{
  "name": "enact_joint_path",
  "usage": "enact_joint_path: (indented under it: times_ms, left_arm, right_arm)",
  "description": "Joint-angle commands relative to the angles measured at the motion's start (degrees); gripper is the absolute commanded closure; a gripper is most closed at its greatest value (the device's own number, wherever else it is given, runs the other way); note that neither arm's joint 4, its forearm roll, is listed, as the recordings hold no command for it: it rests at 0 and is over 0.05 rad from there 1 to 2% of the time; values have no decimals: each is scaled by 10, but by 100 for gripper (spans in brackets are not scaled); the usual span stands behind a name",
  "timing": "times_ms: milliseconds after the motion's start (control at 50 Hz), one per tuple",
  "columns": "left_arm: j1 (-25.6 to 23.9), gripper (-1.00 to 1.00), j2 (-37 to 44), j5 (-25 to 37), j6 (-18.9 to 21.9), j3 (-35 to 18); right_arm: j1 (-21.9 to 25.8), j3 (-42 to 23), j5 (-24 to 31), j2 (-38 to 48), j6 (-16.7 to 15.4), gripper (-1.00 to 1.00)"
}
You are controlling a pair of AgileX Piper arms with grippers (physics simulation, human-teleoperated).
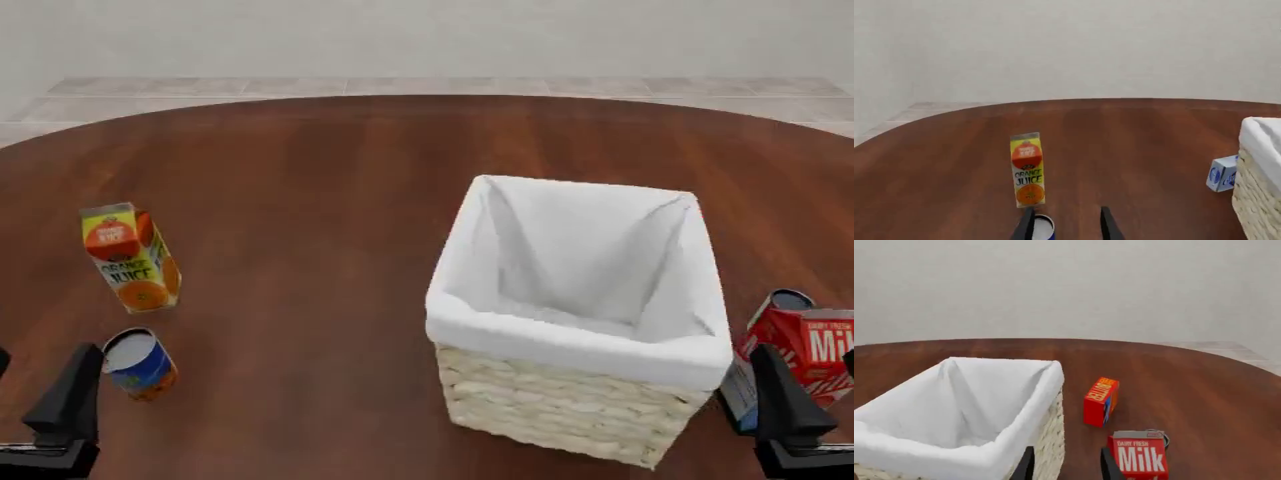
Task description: Pick up the tomato sauce, and put it in the basket.
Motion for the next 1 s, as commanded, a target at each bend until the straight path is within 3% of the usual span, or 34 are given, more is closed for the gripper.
enact_joint_path:
  times_ms: [20,600,620,640,660,700,880,920,940,1000]
  left_arm:
    - [-4,-100,3,2,0,-6]
    - [-4,-100,-1,1,1,2]
    - [-10,-100,-1,1,1,2]
    - [-13,-100,-1,0,1,2]
    - [-11,-100,-2,-2,4,2]
    - [-11,-100,1,4,-1,-2]
    - [-11,-100,-1,2,0,1]
    - [-12,-100,-2,-3,4,1]
    - [-11,-100,-1,-2,4,1]
    - [-11,-100,-1,-1,3,1]
  right_arm:
    - [5,0,-2,3,0,-100]
    - [4,1,-1,1,-4,-100]
    - [3,1,-4,6,-2,-100]
    - [-1,0,-6,2,21,-100]
    - [-4,-8,-5,5,17,-100]
    - [-8,-59,27,15,34,-100]
    - [11,-163,120,63,35,-100]
    - [12,-193,148,50,-4,-100]
    - [9,-201,154,58,14,-100]
    - [6,-236,187,72,20,-100]
